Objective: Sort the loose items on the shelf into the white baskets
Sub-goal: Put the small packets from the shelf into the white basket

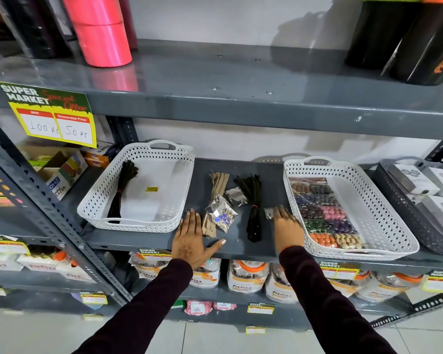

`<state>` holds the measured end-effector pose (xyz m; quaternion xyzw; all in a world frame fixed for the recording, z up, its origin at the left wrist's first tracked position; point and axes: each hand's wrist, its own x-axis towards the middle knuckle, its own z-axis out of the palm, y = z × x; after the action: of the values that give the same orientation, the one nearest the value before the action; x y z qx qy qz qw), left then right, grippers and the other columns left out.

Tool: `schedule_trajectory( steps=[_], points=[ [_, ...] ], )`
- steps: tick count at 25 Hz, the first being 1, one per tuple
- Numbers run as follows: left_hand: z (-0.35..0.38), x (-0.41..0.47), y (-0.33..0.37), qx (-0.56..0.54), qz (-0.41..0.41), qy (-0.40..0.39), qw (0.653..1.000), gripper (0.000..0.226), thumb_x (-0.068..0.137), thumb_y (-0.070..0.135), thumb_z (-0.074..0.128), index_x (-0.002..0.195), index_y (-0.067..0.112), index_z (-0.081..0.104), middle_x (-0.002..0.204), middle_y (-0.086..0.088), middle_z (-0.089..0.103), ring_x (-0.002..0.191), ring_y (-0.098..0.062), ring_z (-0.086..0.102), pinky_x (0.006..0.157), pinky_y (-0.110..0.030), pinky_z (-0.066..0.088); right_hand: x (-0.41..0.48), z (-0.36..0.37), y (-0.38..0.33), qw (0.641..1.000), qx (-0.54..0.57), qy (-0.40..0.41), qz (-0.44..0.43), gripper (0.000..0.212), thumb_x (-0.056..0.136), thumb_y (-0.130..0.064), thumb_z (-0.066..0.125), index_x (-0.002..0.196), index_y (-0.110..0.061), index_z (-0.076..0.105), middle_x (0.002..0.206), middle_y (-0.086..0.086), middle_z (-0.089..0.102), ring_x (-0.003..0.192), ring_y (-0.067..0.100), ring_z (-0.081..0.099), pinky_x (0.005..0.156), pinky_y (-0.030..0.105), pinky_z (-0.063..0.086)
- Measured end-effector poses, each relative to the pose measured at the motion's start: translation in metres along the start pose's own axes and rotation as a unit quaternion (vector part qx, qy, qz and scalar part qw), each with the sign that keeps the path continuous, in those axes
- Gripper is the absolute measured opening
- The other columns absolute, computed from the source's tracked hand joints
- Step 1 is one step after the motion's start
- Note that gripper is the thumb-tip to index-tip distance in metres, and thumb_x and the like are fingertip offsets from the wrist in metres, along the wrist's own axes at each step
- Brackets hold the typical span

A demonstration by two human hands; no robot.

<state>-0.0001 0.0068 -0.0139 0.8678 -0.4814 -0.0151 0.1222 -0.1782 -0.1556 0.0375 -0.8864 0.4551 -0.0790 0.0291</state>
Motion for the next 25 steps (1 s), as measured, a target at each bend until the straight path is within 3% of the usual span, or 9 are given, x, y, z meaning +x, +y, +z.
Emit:
schedule_trajectory(
  steps=[2,4,7,9,12,17,20,22,25],
  points=[
    [0.000,0.000,-0.001,0.007,0.002,0.003,1.000,0.117,0.072,0.087,0.009,0.140,-0.007,0.023,0.149,-0.026,0.023,0.139,-0.031,0.019,0.113,-0.040,0.013,-0.006,0.011,0.007,0.997,-0.021,-0.073,0.006,0.058,0.092,0.009,0.038,0.147,-0.002,0.025,0.159,0.015,0.022,0.147,0.026,0.025,0.119,0.038,0.029],
    [0.000,0.000,0.000,0.015,0.003,-0.003,1.000,0.116,0.073,0.087,0.008,0.139,-0.007,0.024,0.148,-0.026,0.025,0.139,-0.032,0.020,0.112,-0.041,0.015,-0.006,0.006,-0.003,0.997,-0.020,-0.072,0.013,0.059,0.094,0.004,0.033,0.150,-0.004,0.016,0.161,0.012,0.015,0.150,0.023,0.014,0.123,0.038,0.016],
    [0.000,0.001,0.000,0.024,-0.001,-0.006,1.000,0.115,0.074,0.085,0.008,0.137,-0.008,0.029,0.146,-0.027,0.030,0.137,-0.034,0.026,0.110,-0.044,0.021,-0.003,-0.005,-0.040,0.995,0.032,-0.011,-0.091,0.054,0.097,-0.012,0.040,0.148,-0.003,0.024,0.158,0.013,0.026,0.147,0.024,0.024,0.122,0.037,0.022],
    [0.001,0.001,-0.001,0.020,0.000,-0.015,1.000,0.117,0.072,0.087,0.006,0.139,-0.007,0.025,0.148,-0.026,0.026,0.138,-0.034,0.022,0.111,-0.044,0.019,-0.006,-0.006,-0.069,0.981,0.077,-0.051,-0.169,0.058,0.097,-0.024,0.045,0.147,-0.003,0.026,0.156,0.014,0.029,0.145,0.025,0.029,0.121,0.035,0.026],
    [0.000,0.001,-0.002,0.033,0.012,-0.018,0.999,0.121,0.068,0.089,0.003,0.141,-0.006,0.014,0.151,-0.026,0.016,0.140,-0.033,0.013,0.113,-0.042,0.012,-0.001,0.006,-0.091,0.975,0.053,-0.127,-0.173,0.064,0.095,-0.025,0.050,0.148,-0.003,0.024,0.157,0.014,0.027,0.143,0.028,0.031,0.118,0.035,0.028],
    [-0.004,0.001,-0.003,0.045,0.023,-0.019,0.999,0.123,0.065,0.090,0.002,0.142,-0.005,0.009,0.153,-0.024,0.010,0.141,-0.031,0.007,0.113,-0.039,0.005,0.001,0.007,-0.091,0.989,0.025,-0.053,-0.138,0.047,0.093,-0.010,0.046,0.139,-0.002,0.041,0.137,0.017,0.055,0.113,0.035,0.062,0.088,0.042,0.054],
    [-0.002,0.001,-0.003,0.046,0.016,-0.022,0.999,0.117,0.072,0.087,0.012,0.138,-0.008,0.026,0.148,-0.027,0.026,0.137,-0.034,0.024,0.111,-0.044,0.019,0.001,-0.008,-0.078,0.988,0.026,0.045,-0.149,0.039,0.075,-0.003,0.071,0.114,0.000,0.064,0.081,0.019,0.077,0.063,0.032,0.074,0.054,0.035,0.060],
    [-0.002,0.000,-0.003,0.039,0.013,-0.027,0.999,0.113,0.075,0.084,0.012,0.135,-0.010,0.034,0.144,-0.028,0.033,0.133,-0.036,0.032,0.107,-0.047,0.028,0.012,-0.014,-0.058,0.982,-0.001,0.125,-0.139,0.050,0.045,0.000,0.090,0.093,-0.004,0.075,0.057,0.012,0.074,0.031,0.022,0.063,0.031,0.022,0.049],
    [-0.002,0.000,-0.002,0.039,0.013,-0.020,0.999,0.108,0.079,0.081,0.013,0.133,-0.010,0.036,0.141,-0.029,0.037,0.131,-0.037,0.036,0.105,-0.049,0.030,0.030,-0.026,-0.023,0.991,-0.010,0.120,-0.054,0.052,0.057,0.010,0.081,0.107,-0.002,0.070,0.094,0.020,0.078,0.044,0.027,0.070,0.039,0.029,0.055]
  ],
)
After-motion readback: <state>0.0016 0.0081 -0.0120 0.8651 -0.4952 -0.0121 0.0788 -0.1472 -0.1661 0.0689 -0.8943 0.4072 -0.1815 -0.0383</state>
